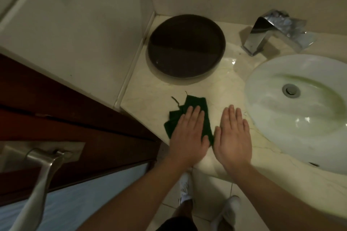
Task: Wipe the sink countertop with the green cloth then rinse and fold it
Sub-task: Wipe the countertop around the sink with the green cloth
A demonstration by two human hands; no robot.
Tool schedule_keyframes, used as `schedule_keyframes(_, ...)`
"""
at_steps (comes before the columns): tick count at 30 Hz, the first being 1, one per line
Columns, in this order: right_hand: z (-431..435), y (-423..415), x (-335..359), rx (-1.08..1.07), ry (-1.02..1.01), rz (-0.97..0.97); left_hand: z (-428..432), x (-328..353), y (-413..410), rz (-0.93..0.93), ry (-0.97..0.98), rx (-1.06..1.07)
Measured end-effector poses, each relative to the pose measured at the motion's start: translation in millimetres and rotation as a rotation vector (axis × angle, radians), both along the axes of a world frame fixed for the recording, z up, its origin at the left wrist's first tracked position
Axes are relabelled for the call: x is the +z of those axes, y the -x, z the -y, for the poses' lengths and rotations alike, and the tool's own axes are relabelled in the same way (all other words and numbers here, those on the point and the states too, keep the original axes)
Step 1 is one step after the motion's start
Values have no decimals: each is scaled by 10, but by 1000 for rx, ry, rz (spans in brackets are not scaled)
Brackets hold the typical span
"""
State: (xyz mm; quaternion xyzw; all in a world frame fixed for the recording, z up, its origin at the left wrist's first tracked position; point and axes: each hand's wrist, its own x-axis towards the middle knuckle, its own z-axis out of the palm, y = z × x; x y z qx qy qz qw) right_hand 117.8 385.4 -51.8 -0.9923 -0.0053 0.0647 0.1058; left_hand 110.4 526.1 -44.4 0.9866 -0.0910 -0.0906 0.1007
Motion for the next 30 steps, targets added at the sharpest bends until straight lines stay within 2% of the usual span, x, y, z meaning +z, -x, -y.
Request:
schedule_keyframes(2,69,23,85,7,-131,12,-256,12,-112,-4,27,99)
schedule_keyframes(4,240,128,190,17,-179,48,-580,9,-296,3,-6,255)
schedule_keyframes(8,874,428,171,-125,-22,43,-932,18,-658,-12,-12,473)
schedule_keyframes(12,1144,507,50,-145,16,-21,-698,24,-779,1,-9,552)
schedule_keyframes(23,1161,483,-4,-124,-3,-1,638,61,-630,9,3,221)
schedule_keyframes(30,1199,498,-45,-113,-8,19,1417,86,-265,-30,39,-88)
